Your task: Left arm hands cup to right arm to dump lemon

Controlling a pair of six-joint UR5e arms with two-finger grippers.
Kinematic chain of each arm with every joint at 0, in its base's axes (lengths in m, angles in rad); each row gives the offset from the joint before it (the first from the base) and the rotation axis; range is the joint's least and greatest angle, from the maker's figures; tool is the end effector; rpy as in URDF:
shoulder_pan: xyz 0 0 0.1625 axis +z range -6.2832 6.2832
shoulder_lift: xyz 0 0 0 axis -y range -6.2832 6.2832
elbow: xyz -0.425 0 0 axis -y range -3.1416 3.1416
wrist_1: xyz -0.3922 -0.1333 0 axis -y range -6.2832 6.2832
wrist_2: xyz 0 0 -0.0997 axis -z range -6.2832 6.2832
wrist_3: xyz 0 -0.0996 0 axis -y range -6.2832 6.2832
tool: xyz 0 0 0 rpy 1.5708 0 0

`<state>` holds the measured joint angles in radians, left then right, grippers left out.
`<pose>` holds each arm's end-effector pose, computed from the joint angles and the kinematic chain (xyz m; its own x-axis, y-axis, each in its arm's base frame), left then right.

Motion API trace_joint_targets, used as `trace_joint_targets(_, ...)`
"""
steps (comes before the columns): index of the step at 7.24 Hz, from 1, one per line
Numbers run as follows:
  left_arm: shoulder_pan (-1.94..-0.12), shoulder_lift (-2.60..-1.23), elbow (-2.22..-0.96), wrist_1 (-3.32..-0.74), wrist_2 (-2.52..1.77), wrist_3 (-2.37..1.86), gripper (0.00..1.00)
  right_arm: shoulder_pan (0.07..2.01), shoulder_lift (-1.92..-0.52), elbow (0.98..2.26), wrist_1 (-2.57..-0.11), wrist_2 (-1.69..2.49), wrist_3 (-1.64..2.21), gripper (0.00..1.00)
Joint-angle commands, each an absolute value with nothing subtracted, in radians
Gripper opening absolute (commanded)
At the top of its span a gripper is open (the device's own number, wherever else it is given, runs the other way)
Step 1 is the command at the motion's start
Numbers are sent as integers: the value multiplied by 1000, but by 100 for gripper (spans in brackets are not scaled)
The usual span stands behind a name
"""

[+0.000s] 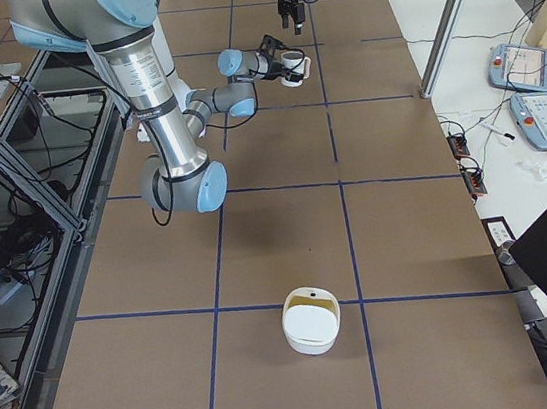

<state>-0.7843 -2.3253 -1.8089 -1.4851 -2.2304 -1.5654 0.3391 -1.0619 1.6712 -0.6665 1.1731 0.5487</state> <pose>0.3941 -0.4953 0.1137 0.4373 -0.4304 -0.7896 0.2142 0.9026 -0.3733 -0.5332 -0.3703 0.2149 0.6009 -0.6222 0.5018 -0.3042 0.4026 0.8634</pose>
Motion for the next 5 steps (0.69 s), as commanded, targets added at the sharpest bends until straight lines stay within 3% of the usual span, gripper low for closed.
trace_joint_targets(1, -781, -2361, -1769, -1485, -2230, -1578, 100, 330, -1054, 1667, -669, 1170, 551, 38)
trace_joint_targets(5, -742, -2411, -1703, -1486, -2230, -1577, 100, 330, -1052, 1674, -654, 1172, 561, 50)
